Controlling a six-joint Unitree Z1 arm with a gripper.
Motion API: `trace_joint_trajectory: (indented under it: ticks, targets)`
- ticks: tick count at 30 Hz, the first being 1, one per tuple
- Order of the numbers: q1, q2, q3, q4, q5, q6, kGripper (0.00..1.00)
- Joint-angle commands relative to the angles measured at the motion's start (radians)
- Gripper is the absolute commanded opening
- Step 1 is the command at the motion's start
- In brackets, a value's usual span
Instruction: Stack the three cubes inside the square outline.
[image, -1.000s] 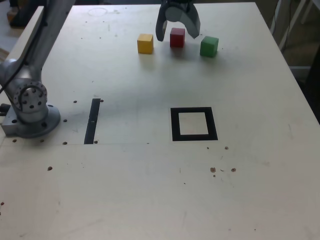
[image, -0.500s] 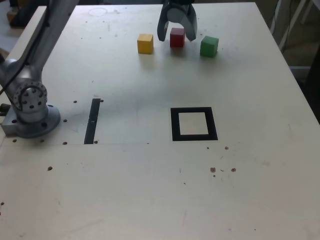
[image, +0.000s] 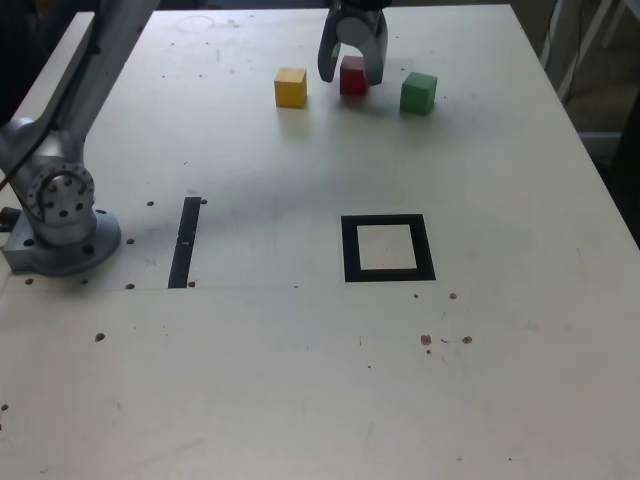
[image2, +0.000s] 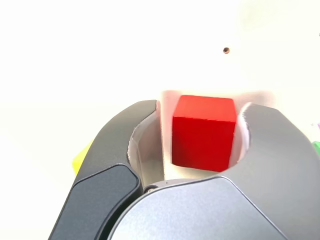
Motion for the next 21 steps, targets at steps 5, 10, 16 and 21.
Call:
trace_joint_trajectory:
  ticks: [5,10,16,21]
  targets:
    - [0.000,0.006,0.002,-0.015,-0.020,0.013,0.46]
    - [0.000,0.007,0.026,-0.034,-0.048,0.019,0.42]
    - [-0.001,-0.015,0.031,-0.030,-0.071,0.018,0.36]
    - [-0.014,-0.071,0.025,0.001,-0.073,0.004,0.35]
